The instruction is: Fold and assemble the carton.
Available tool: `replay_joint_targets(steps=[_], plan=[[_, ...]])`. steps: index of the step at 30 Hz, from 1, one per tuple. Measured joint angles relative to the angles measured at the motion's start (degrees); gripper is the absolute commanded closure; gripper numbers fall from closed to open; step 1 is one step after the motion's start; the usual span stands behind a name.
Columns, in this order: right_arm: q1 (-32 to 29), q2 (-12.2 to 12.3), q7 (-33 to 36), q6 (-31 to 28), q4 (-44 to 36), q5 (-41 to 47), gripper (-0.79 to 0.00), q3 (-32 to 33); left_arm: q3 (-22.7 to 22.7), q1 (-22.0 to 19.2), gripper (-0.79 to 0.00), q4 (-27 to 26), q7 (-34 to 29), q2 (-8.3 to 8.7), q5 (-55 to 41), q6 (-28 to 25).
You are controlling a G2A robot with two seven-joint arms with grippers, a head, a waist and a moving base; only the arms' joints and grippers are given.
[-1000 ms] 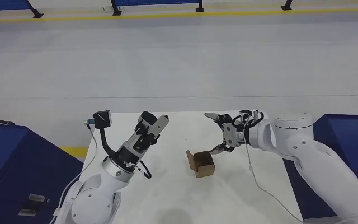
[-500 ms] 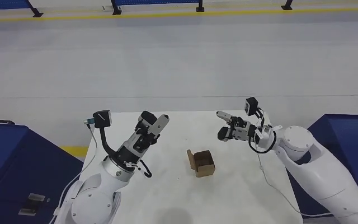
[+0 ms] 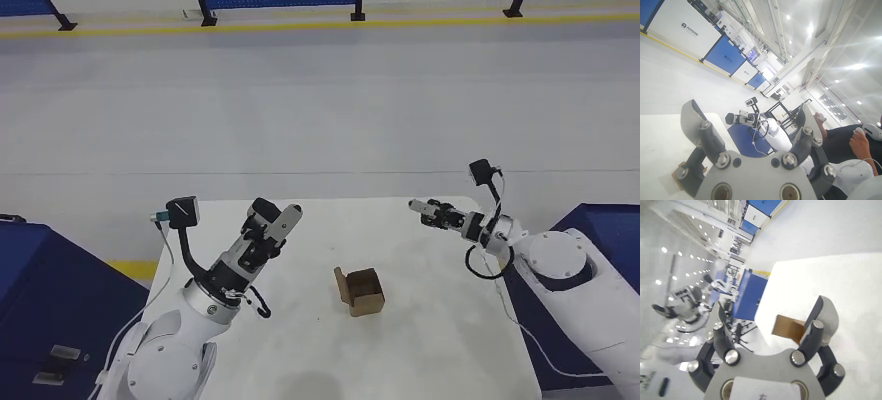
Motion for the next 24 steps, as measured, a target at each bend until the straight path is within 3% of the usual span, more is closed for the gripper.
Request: replay_joint_targets(steps=[4, 7, 24], plan=[[3.31, -0.97, -1.06, -9.52, 3.25, -16.50, -0.785, -3.82, 0.00, 0.00, -0.785, 0.00, 0.00, 0.00, 0.00, 0.00], [6.64, -1.80, -0.70, -13.15, 5.92, -22.04, -0.785, -5.75, 0.00, 0.00, -0.785, 0.00, 0.00, 0.00, 0.00, 0.00], [7.19, -1.91, -0.99, -12.96, 6.41, -21.65, -0.785, -5.75, 0.00, 0.00, -0.785, 0.00, 0.00, 0.00, 0.00, 0.00]])
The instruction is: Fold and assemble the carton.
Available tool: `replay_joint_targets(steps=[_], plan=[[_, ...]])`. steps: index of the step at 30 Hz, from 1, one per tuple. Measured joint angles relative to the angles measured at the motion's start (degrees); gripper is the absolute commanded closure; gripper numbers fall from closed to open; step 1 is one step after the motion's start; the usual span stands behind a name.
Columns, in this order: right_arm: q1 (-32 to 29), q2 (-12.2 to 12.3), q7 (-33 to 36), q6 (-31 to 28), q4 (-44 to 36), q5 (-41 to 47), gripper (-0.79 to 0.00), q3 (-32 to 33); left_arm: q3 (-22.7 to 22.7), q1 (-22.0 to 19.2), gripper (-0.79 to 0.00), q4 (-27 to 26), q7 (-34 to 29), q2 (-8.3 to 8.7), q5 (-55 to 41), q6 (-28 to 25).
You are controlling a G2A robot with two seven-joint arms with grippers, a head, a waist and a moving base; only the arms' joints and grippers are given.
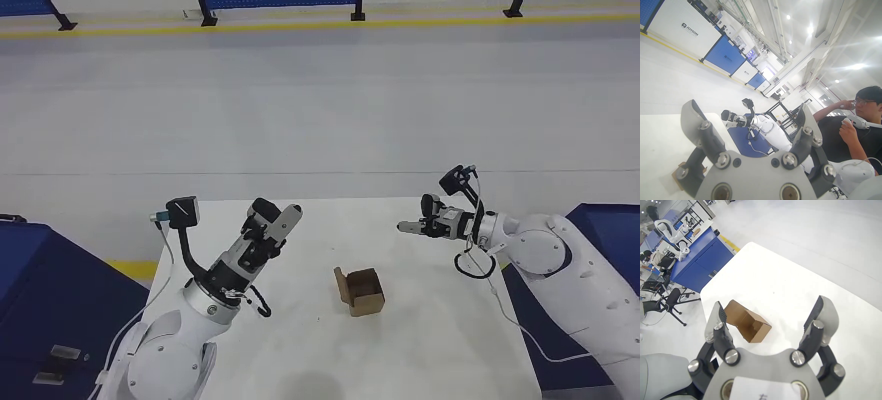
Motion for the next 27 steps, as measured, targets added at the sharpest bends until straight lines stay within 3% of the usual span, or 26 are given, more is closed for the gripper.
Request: replay_joint_targets(steps=[19, 22, 24, 27], plan=[[0.00, 0.00, 0.00, 0.00, 0.00, 0.00, -0.785, 0.00, 0.00, 0.00, -0.785, 0.00, 0.00, 0.00, 0.00, 0.00], [-0.01, -0.17, 0.09, 0.37, 0.44, 0.35, -0.785, -0.34, -0.07, 1.31, -0.785, -0.77, -1.22, 0.21, 2.60, 1.85], [1.60, -1.28, 1.36, 3.41, 3.80, 1.43, -0.785, -2.74, 1.13, 4.00, -0.785, -3.08, -2.26, 0.28, 4.80, 4.28], [9.31, -4.96, 1.40, 7.84, 12.26, -3.29, -0.785, -10.72, 4.87, 8.65, -0.785, -4.03, -3.40, 0.51, 8.91, 5.58]])
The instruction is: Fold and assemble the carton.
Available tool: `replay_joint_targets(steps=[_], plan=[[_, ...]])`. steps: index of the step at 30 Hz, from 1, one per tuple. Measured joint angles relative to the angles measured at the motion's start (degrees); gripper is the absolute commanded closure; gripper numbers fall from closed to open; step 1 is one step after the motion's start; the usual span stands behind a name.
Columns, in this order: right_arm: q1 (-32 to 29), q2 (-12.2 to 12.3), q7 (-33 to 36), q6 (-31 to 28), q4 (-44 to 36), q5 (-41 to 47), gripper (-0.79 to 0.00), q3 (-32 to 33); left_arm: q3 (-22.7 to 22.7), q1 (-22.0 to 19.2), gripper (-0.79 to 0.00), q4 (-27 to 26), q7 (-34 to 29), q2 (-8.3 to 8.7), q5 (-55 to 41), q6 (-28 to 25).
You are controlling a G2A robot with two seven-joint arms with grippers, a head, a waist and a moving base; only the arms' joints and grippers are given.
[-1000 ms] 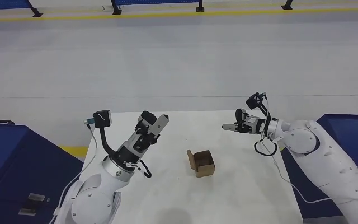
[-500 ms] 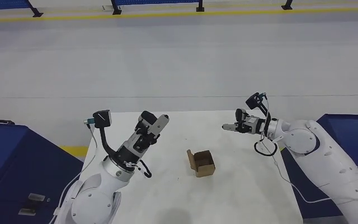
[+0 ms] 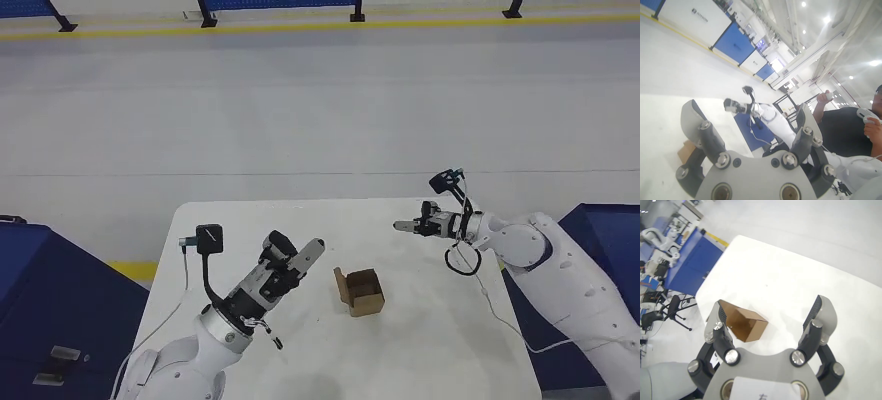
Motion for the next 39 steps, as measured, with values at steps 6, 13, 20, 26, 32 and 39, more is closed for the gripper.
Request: replay_joint_targets(steps=[6, 13, 20, 26, 32, 39], plan=[[10.77, -7.82, -9.50, -6.02, 15.17, -11.69, -0.785, -13.04, 6.44, 2.48, -0.785, 2.73, 6.77, -0.52, 4.72, -4.75], [10.32, -7.85, -10.16, -4.46, 15.09, -12.58, -0.785, -13.17, 5.49, 2.13, -0.785, 4.30, 7.73, -0.45, 6.05, -3.19], [8.84, -8.79, -12.70, -7.87, 14.41, -21.12, -0.785, -15.29, 15.83, 3.10, -0.785, 17.19, 6.29, -1.10, 22.75, 3.12], [8.77, -9.67, -14.09, -10.68, 15.98, -23.01, -0.785, -15.51, 19.68, 0.40, -0.785, 23.32, 8.48, -2.29, 22.33, 5.12], [8.90, -10.42, -14.22, -10.94, 16.60, -23.32, -0.785, -15.01, 23.39, -4.51, -0.785, 29.96, 12.64, -4.28, 18.90, 5.14], [8.09, -10.76, -14.59, -10.88, 16.99, -23.86, -0.785, -13.99, 26.19, -9.34, -0.723, 36.53, 15.49, -6.46, 16.64, 8.35]])
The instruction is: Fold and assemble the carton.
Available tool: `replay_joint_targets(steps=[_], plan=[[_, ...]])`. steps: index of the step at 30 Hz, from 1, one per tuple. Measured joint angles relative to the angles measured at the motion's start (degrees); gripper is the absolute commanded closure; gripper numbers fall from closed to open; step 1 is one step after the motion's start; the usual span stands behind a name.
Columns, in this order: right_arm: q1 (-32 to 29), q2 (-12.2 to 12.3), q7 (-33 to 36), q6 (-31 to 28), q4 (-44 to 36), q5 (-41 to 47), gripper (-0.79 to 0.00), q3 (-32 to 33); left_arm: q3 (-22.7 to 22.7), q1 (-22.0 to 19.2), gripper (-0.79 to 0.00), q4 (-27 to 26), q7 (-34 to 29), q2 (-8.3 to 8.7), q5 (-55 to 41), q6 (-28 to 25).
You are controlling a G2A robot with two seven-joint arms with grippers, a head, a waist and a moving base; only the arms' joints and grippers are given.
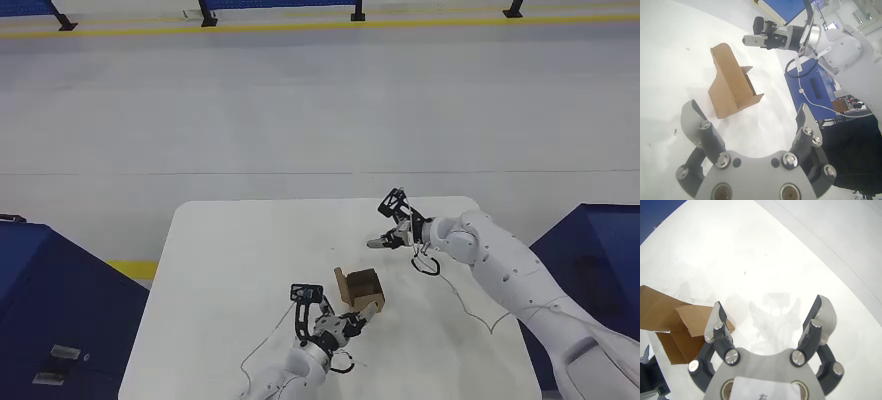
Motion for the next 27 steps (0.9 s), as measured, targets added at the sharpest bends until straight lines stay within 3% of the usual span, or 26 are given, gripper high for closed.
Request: replay_joint_targets(steps=[1, 2, 3, 5, 14, 20, 24, 27], plan=[[-0.19, -0.06, 0.04, 0.02, 0.26, 0.23, -0.785, 0.23, 0.25, -0.49, -0.573, 0.87, -0.52, -0.26, -0.83, 0.29], [-0.28, -0.12, 0.18, 0.10, 0.42, 0.40, -0.785, 0.38, 0.35, -0.91, -0.529, 1.39, -0.66, -0.41, -0.98, 0.62], [-0.32, -0.18, 0.33, 0.14, 0.52, 0.46, -0.785, 0.51, 0.48, -1.28, -0.536, 1.75, -0.57, -0.54, -0.60, 0.89], [-0.41, -0.31, 0.50, 0.04, 0.70, 0.32, -0.785, 0.73, 0.79, -1.62, -0.382, 2.21, -0.32, -0.79, 0.11, 1.28], [-0.61, -0.85, 0.95, -0.13, 1.17, -0.07, -0.785, 1.92, -0.35, -0.96, -0.391, 2.24, -1.19, -0.96, 1.12, 1.83], [-0.62, -1.16, 1.72, -0.19, 1.22, -0.12, -0.785, 2.74, -1.36, -0.44, -0.317, 1.90, -1.45, -1.01, 1.35, 1.49], [-0.70, -1.32, 2.07, -0.13, 1.04, -0.34, -0.785, 3.27, -1.91, -0.30, -0.348, 1.59, -1.82, -1.02, 2.15, 1.36], [-0.83, -1.39, 2.23, -0.25, 0.98, -0.31, -0.785, 3.78, -2.29, -0.07, -0.299, 1.34, -2.11, -1.01, 2.72, 1.22]])
